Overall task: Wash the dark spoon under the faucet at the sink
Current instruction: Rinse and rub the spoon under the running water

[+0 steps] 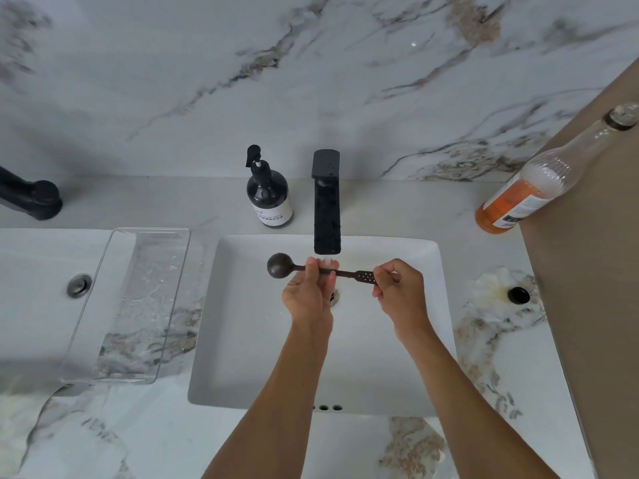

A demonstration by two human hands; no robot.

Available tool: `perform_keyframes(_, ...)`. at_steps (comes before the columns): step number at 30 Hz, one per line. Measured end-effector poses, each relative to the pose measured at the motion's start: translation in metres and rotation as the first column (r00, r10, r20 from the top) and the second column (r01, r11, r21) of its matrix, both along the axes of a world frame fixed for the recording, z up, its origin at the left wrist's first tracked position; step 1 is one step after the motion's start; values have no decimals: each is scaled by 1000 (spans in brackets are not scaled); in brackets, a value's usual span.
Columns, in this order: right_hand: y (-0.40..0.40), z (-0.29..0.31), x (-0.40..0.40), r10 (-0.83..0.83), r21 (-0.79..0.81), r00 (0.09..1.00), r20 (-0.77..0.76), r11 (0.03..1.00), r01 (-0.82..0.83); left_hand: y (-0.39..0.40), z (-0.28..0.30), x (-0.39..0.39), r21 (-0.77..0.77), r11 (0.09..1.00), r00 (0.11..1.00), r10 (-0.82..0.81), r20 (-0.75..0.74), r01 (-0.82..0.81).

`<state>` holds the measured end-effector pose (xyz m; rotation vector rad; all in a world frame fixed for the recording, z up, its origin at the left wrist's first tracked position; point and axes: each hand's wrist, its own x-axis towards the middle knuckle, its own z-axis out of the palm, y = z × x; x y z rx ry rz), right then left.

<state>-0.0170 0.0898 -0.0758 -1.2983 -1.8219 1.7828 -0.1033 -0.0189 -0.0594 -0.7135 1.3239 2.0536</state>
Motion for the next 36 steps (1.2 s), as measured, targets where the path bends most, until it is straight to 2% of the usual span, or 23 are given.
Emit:
perform_keyframes(5, 7, 1, 10, -24, -66, 1000, -6, 998, 23, -14, -1, -13, 77, 996, 998, 35, 50, -39)
perform_keyframes(7, 5, 3, 10, -28, -43, 1000, -13, 999, 28, -15, 0, -14, 77, 996, 998, 48, 47, -51)
perform_keyframes(12, -12, 3, -3, 29, -24, 999, -14, 999, -29, 2, 2, 12, 77, 993, 996, -87, 21, 85)
perform_keyframes(17, 17, 9, 8, -88, -73, 996, -33, 994, 86, -9, 0, -15, 82, 993, 995, 83, 58, -87)
perform_keyframes(23, -10, 6, -20, 61, 1, 998, -19, 998, -61, 8, 3, 9, 75, 994, 997, -78, 26, 76)
perform_keyframes(29, 9, 4, -8, -18, -17, 999, -38, 1000, 18, -13, -2, -23, 98, 984, 989, 148, 27, -150)
perform_keyframes(34, -16, 2, -20, 64, 11, 998, -17, 998, -64, -1, 3, 2, 37, 999, 1000, -25, -4, 25)
perform_keyframes(36, -7, 3, -16, 50, -11, 998, -32, 999, -50, -7, 4, -5, 70, 997, 999, 33, 19, -34)
